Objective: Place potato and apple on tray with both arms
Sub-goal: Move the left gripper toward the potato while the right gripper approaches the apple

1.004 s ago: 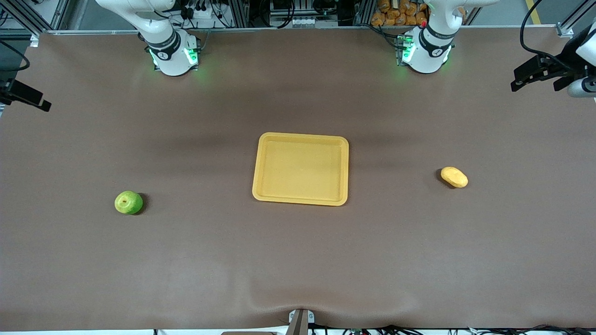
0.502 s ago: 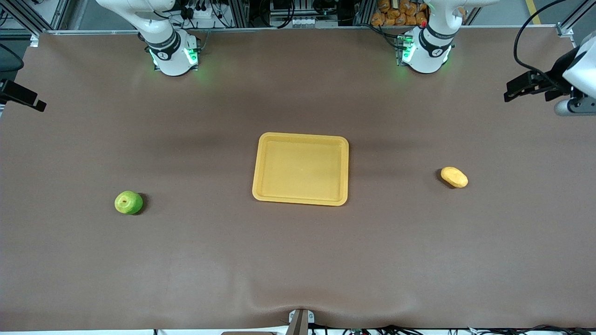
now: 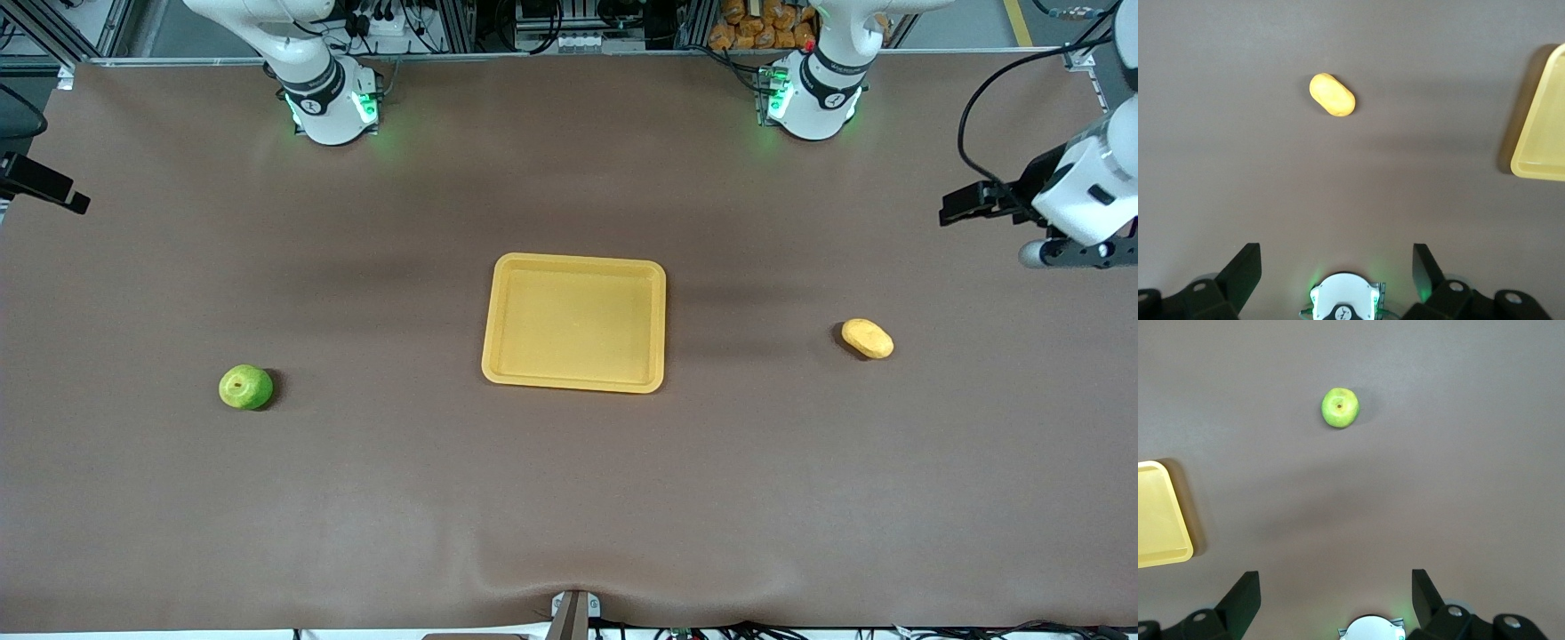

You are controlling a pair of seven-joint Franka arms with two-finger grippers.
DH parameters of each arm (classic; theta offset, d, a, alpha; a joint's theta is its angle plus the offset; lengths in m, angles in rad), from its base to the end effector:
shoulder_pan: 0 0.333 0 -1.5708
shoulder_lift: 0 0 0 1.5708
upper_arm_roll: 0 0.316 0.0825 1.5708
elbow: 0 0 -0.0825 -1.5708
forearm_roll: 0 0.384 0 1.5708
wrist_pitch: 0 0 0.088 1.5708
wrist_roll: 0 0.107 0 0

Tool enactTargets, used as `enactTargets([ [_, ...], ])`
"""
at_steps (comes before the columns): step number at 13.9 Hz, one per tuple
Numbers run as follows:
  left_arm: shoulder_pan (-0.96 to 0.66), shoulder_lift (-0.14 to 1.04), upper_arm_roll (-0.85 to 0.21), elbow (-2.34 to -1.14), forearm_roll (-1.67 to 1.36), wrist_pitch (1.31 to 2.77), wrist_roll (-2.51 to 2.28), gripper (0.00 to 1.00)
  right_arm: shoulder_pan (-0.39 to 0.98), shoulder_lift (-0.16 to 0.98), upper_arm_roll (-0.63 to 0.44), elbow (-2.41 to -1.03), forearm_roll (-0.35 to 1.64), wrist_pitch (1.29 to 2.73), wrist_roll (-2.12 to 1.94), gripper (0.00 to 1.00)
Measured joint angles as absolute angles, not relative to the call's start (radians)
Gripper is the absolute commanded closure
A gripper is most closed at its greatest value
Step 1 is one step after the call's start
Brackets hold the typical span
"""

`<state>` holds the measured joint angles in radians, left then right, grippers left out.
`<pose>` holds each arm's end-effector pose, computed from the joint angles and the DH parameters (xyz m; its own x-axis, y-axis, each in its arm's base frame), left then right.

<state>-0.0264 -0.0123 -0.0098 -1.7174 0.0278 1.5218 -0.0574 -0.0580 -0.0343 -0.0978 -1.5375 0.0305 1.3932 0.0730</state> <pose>0.5370 -0.0164 0.5591 0.9833 0.0232 -0.1804 0.0165 -0.9991 -0.0381 0.5190 -0.0788 0.6439 0.9690 -0.2201 -0.1120 -0.2243 -0.9742 -0.0257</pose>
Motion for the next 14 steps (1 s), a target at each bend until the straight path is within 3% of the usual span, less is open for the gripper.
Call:
enactTargets([
  [6, -0.026, -0.009, -0.011, -1.886, 0.047, 1.745, -0.156, 0.00, -0.053, 0.002, -0.091, -1.541, 0.028, 1.394, 0.071, 0.00],
  [10, 0.003, 0.007, -0.010, -2.005, 0.050, 1.908, -0.237, 0.00, -0.009, 0.111, -0.082, -1.544, 0.016, 1.482, 0.071, 0.00],
  [14, 0.056, 0.045, -0.010, -2.047, 0.050, 1.969, -0.296, 0.00, -0.009, 0.260, -0.086, -1.555, 0.009, 1.627, 0.071, 0.00],
])
